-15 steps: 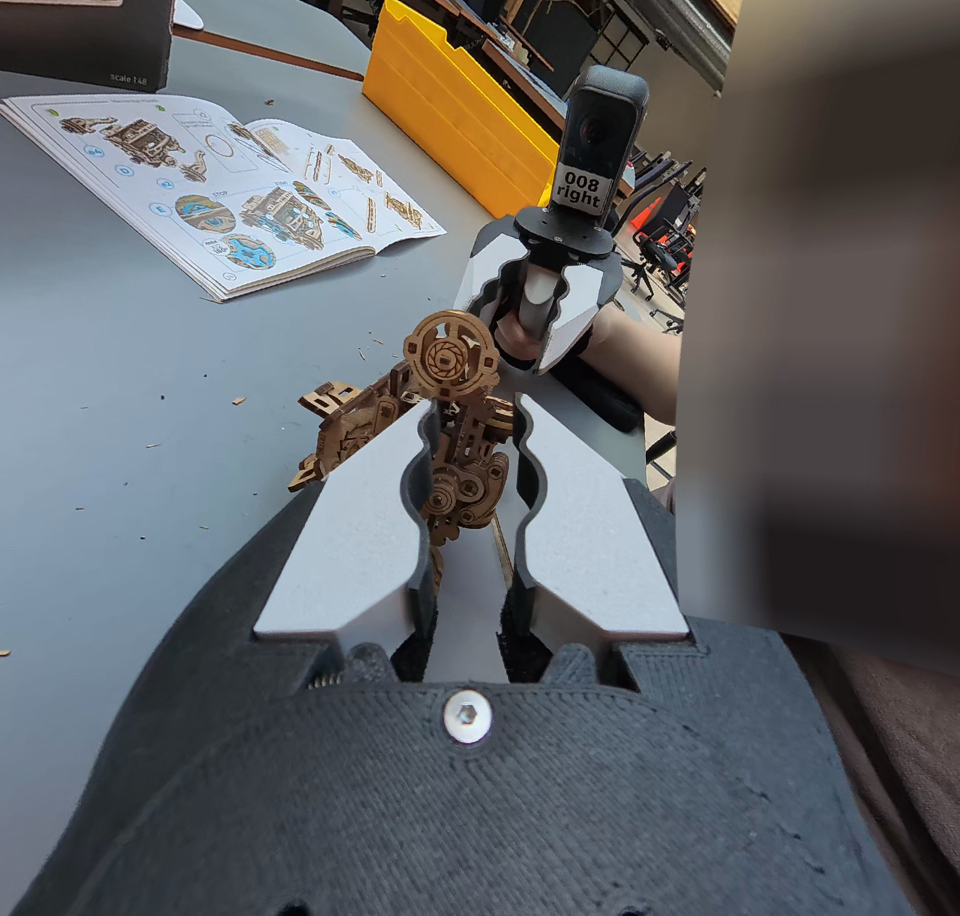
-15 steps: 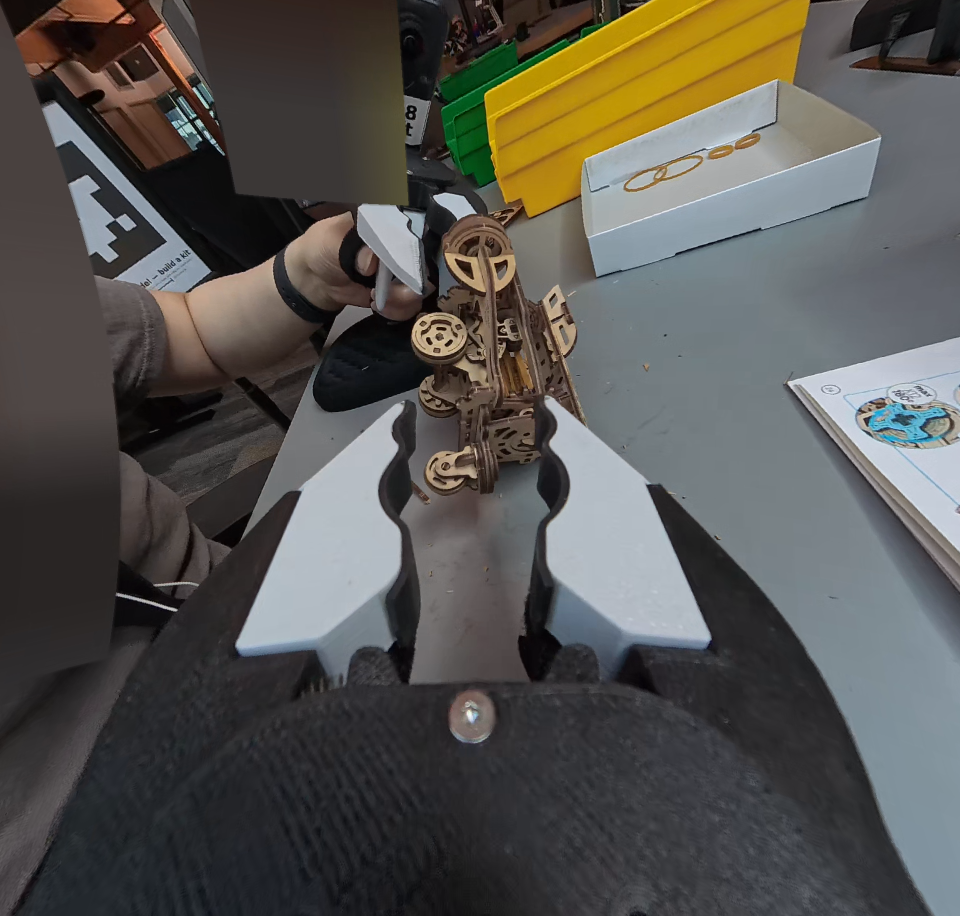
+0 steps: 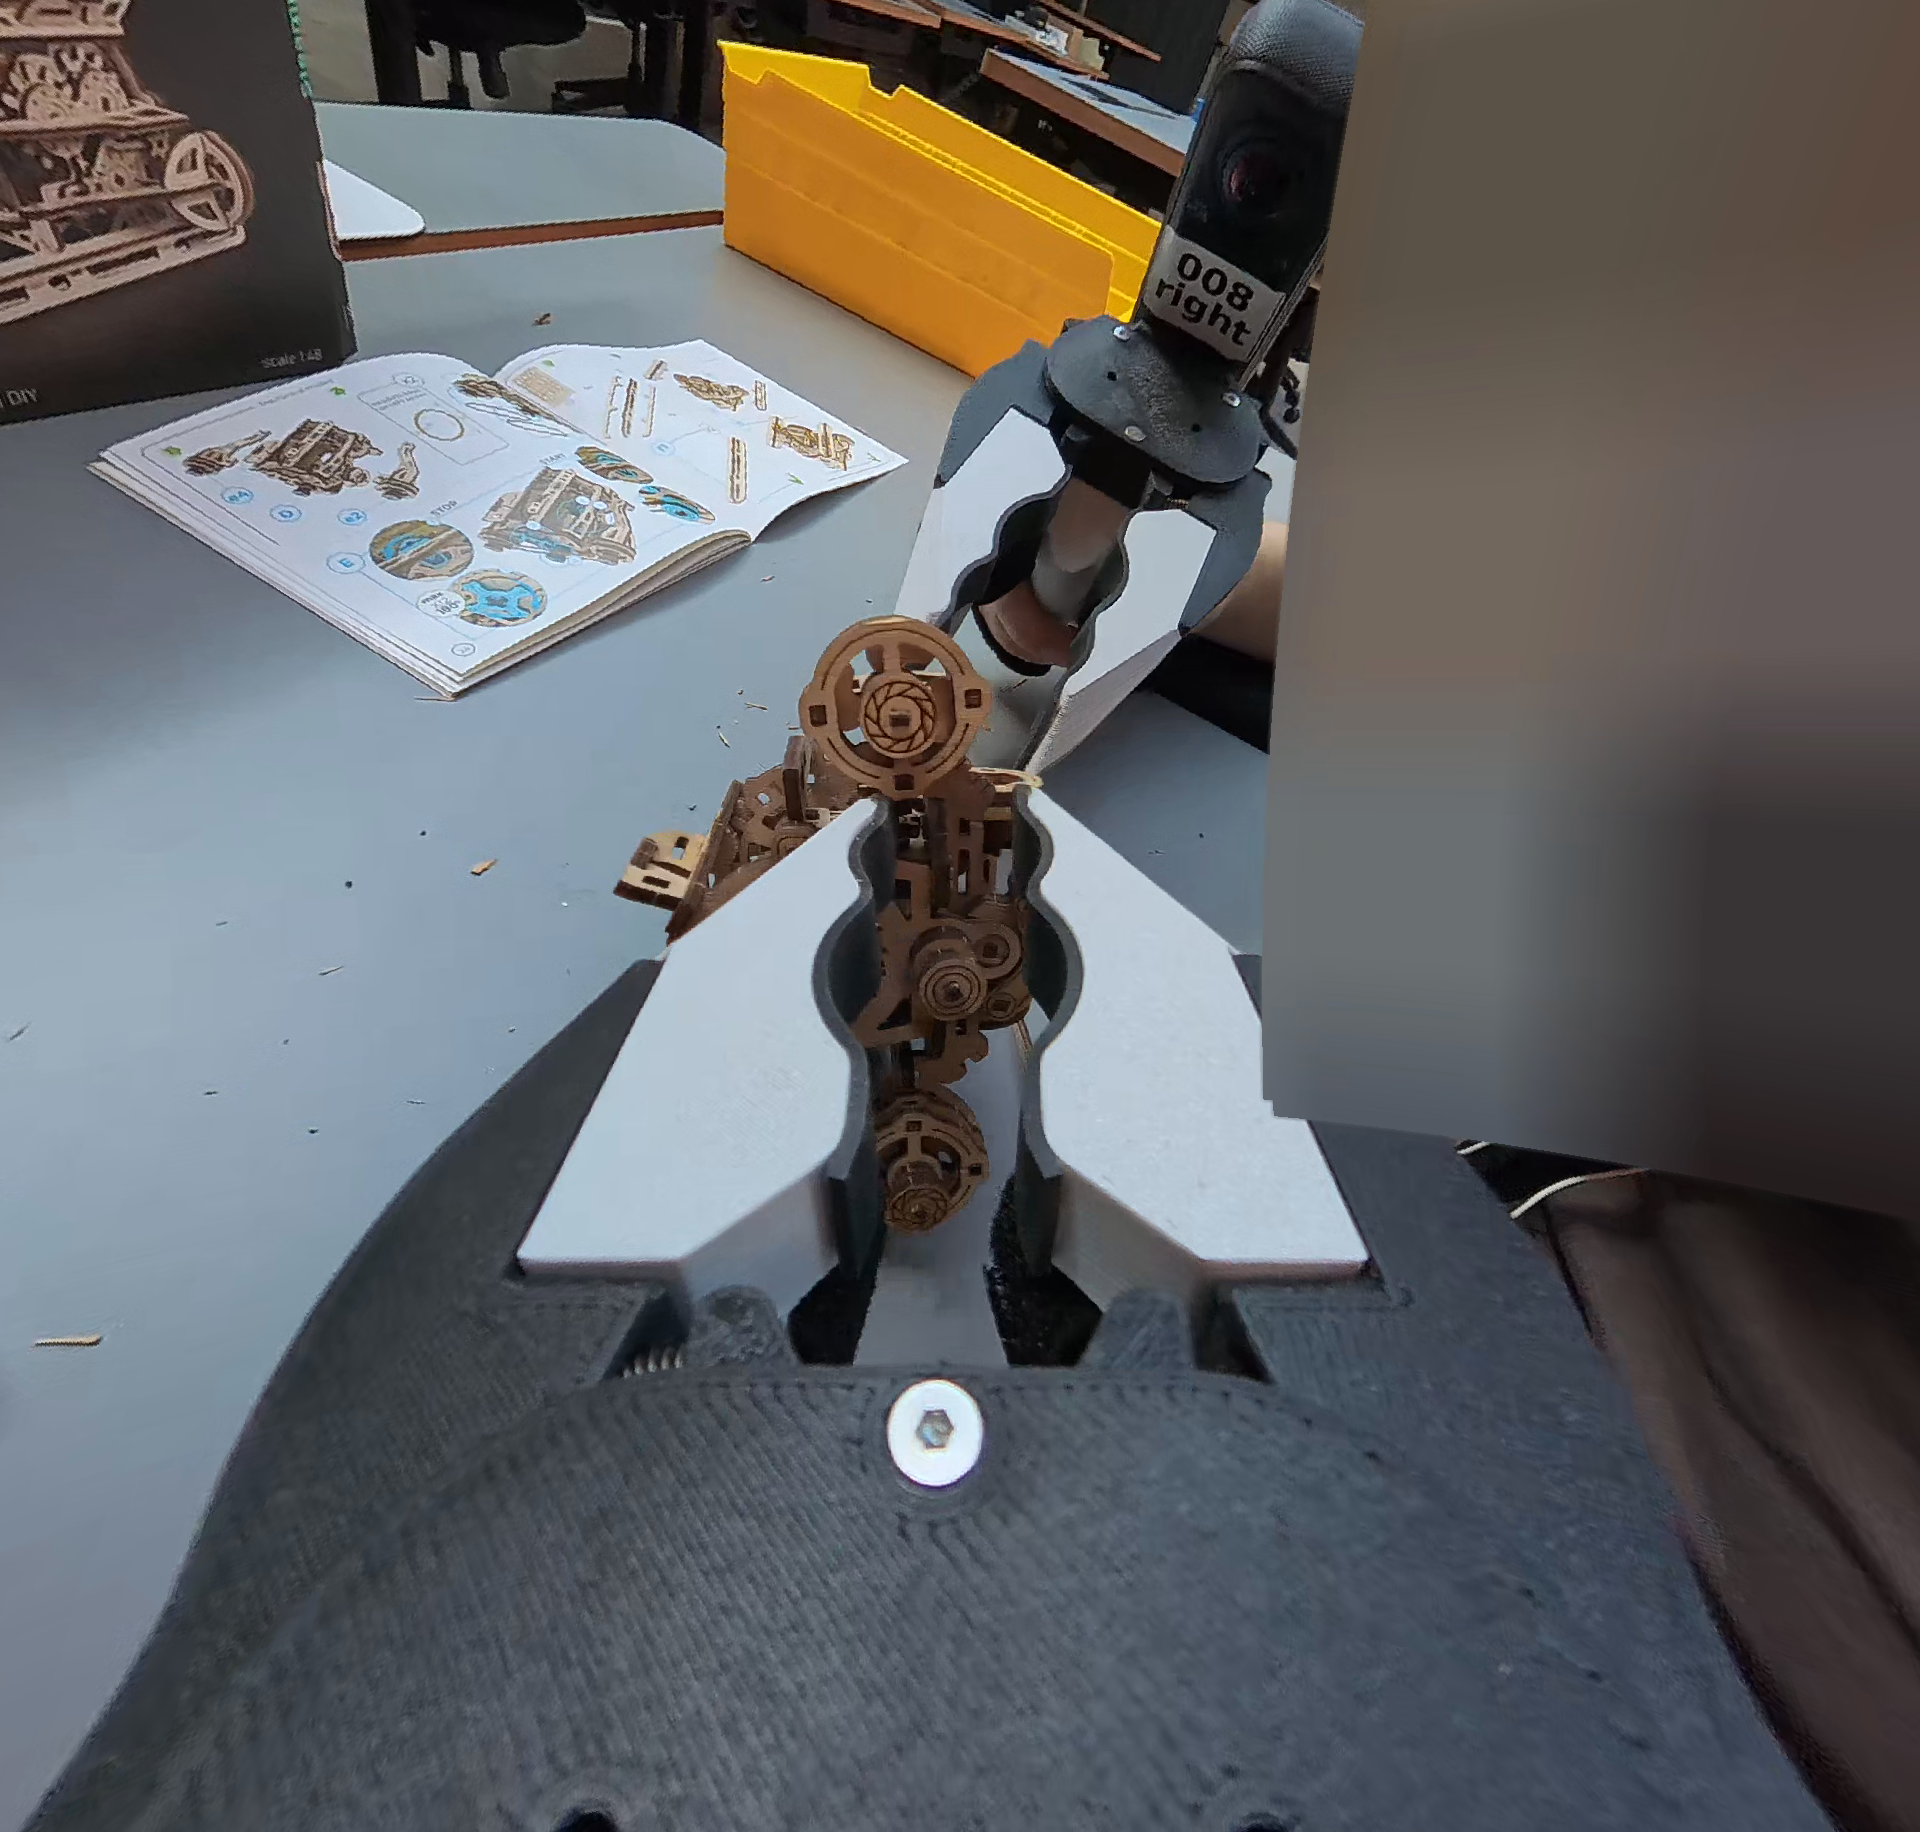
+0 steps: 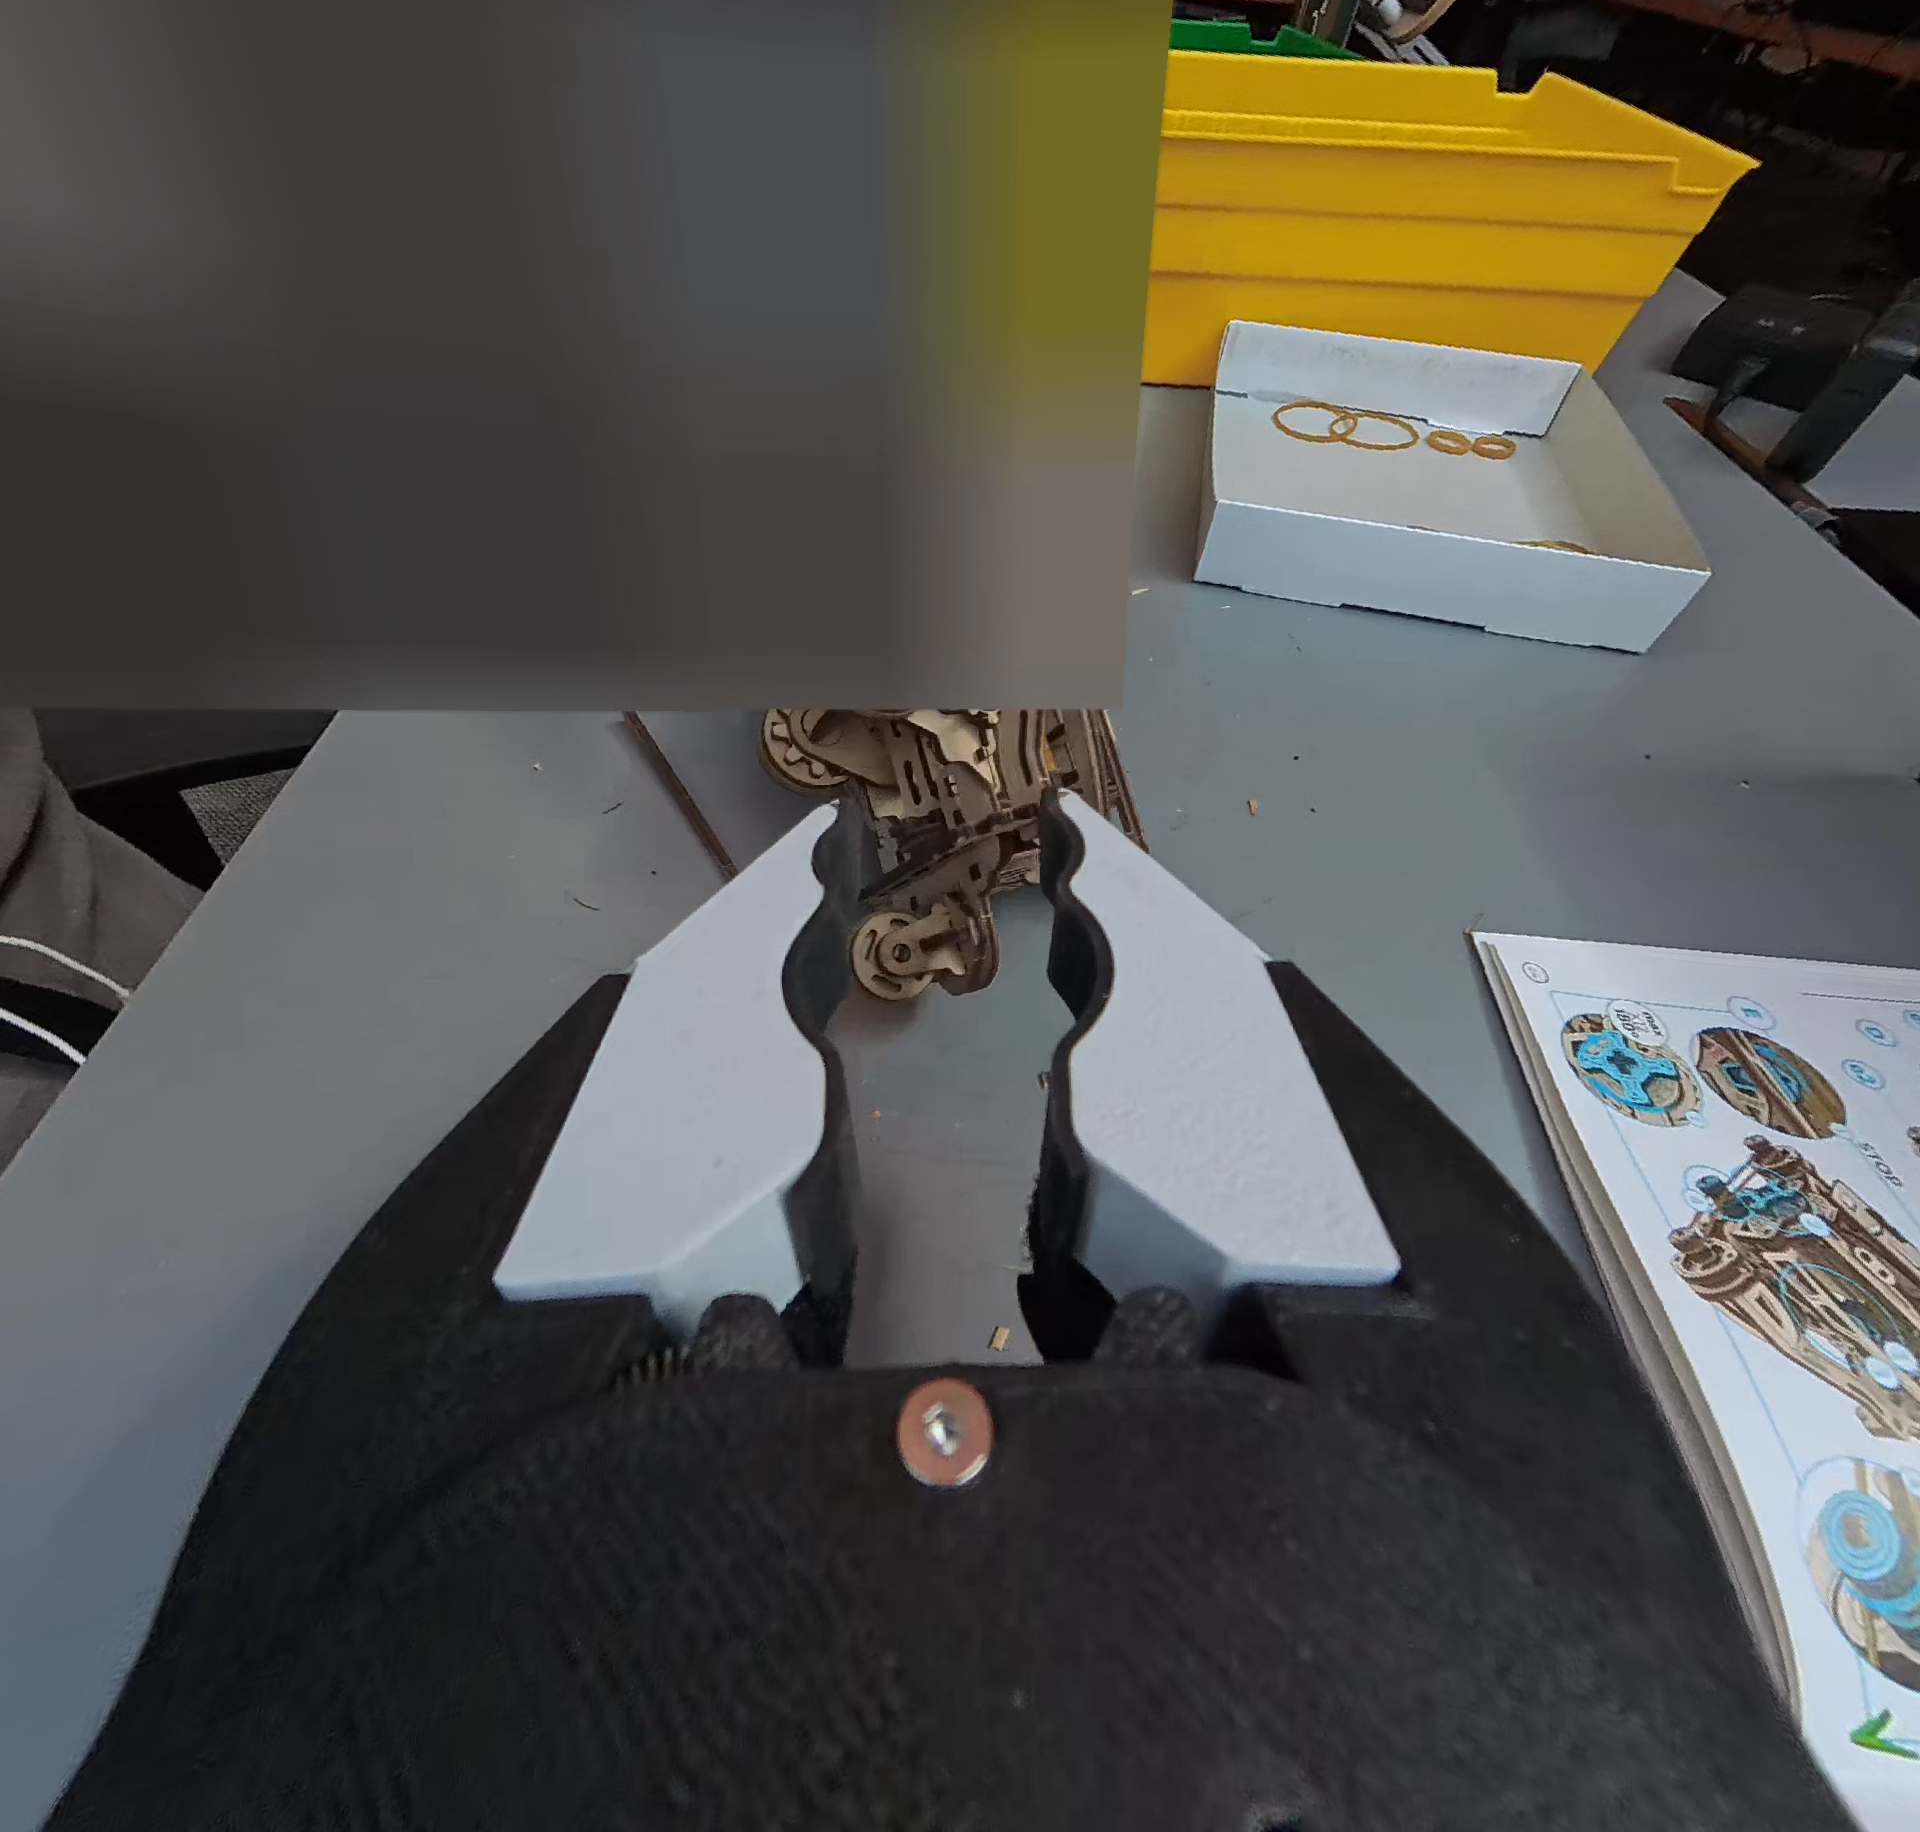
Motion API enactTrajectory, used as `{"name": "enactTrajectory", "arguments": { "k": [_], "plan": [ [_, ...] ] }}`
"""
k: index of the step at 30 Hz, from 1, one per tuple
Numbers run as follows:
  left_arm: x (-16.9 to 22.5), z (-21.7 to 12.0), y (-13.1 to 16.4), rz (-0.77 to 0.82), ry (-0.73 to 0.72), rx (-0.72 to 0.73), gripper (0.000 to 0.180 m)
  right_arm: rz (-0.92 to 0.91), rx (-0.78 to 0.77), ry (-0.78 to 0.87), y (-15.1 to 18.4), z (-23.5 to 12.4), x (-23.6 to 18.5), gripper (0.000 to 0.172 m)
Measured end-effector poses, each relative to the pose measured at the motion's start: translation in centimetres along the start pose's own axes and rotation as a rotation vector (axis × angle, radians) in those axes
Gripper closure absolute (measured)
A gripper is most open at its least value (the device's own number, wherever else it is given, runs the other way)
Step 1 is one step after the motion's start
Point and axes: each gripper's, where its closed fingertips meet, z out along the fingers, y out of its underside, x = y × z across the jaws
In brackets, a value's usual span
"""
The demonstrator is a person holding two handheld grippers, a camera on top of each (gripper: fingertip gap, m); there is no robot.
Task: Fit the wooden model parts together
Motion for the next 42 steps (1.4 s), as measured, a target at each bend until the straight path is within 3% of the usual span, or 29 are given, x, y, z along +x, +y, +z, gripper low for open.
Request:
{"name": "enactTrajectory", "arguments": {
  "k": [8,12,17,22,42],
  "plan": [
    [0.0,0.5,-0.3,0.012,0.01,-0.002,0.167,-0.054,-0.059,-0.117,-0.1,0.0,0.5,0.135],
    [0.1,0.8,-0.4,0.029,0.026,-0.02,0.165,-0.185,-0.197,-0.176,1.0,0.2,0.9,0.133],
    [0.4,1.3,-0.6,0.047,0.031,-0.039,0.165,-0.225,-0.333,-0.304,1.5,0.3,0.0,0.149],
    [0.7,1.5,-0.6,0.053,0.04,-0.04,0.166,-0.214,-0.445,-0.32,2.0,0.3,-0.1,0.15],
    [1.4,1.9,-0.5,0.056,0.062,-0.03,0.164,-0.261,-0.493,-0.282,2.2,0.0,-0.5,0.152]
  ]
}}
